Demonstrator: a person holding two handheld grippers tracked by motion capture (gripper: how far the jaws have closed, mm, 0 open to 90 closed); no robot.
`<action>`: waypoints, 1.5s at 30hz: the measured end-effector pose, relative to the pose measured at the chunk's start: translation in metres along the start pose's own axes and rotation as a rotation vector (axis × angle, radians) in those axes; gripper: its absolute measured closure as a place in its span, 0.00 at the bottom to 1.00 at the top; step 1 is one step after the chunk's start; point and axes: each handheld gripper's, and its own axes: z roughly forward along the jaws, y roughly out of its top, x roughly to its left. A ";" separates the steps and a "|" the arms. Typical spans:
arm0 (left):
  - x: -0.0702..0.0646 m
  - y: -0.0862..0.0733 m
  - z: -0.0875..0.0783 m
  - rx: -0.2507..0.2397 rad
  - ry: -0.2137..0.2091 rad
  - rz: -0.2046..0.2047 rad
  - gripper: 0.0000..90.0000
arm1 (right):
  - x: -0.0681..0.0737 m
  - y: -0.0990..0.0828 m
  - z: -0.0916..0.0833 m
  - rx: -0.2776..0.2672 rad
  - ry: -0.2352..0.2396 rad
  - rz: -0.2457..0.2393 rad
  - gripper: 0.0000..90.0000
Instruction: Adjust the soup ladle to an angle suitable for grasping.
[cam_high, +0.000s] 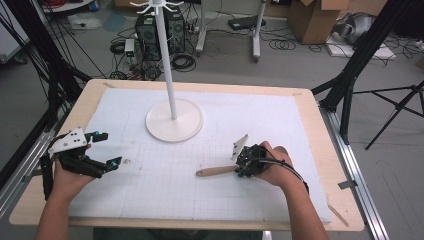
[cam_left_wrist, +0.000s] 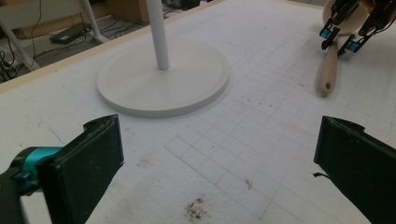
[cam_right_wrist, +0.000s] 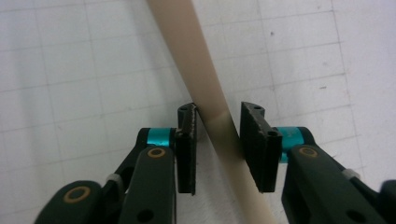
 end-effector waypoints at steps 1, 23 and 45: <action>0.000 0.000 -0.001 -0.002 0.007 -0.002 0.02 | 0.000 0.002 0.001 0.003 -0.002 0.000 0.81; 0.000 0.000 -0.002 -0.006 0.007 -0.004 0.02 | -0.015 0.001 0.003 0.003 0.013 0.228 0.85; -0.001 0.003 -0.005 -0.016 0.006 0.014 0.02 | 0.001 -0.018 -0.046 -0.322 -0.079 0.280 0.39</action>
